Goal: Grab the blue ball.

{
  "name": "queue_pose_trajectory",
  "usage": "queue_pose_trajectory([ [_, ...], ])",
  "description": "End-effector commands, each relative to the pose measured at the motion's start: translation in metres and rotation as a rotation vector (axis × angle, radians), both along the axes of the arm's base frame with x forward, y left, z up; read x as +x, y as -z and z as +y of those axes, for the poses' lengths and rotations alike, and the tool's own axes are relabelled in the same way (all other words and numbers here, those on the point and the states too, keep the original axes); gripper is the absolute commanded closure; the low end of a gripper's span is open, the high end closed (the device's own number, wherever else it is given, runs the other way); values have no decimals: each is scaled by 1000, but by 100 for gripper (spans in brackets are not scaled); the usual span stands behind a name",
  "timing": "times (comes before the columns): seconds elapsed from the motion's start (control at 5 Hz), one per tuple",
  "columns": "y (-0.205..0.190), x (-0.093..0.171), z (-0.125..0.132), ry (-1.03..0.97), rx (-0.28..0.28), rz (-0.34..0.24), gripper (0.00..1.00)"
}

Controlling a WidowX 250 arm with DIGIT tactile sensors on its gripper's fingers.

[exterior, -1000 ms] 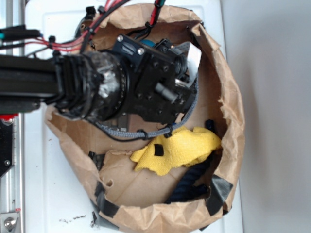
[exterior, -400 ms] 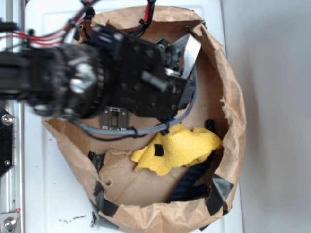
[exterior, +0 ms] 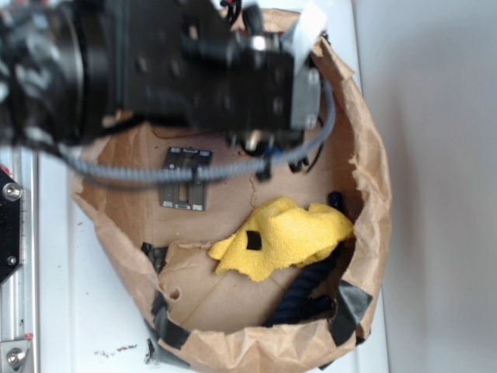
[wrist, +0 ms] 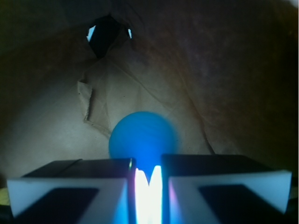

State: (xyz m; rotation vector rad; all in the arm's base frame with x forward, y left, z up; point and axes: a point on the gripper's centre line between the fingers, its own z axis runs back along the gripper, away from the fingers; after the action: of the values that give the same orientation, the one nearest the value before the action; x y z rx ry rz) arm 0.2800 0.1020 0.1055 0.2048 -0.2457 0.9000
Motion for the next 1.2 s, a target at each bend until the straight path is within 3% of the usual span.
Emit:
queue_pose_trajectory([
  [0.0, -41, 7, 9, 255, -139, 44, 100],
  [0.2, -48, 6, -15, 349, -109, 1, 100],
  [0.4, -61, 9, -44, 464, -127, -4, 100],
  [0.6, -78, 8, -67, 518, -110, 0, 100],
  [0.8, -90, -3, -80, 532, -116, 12, 100],
  [1.0, -84, -8, -74, 499, -73, 25, 100],
])
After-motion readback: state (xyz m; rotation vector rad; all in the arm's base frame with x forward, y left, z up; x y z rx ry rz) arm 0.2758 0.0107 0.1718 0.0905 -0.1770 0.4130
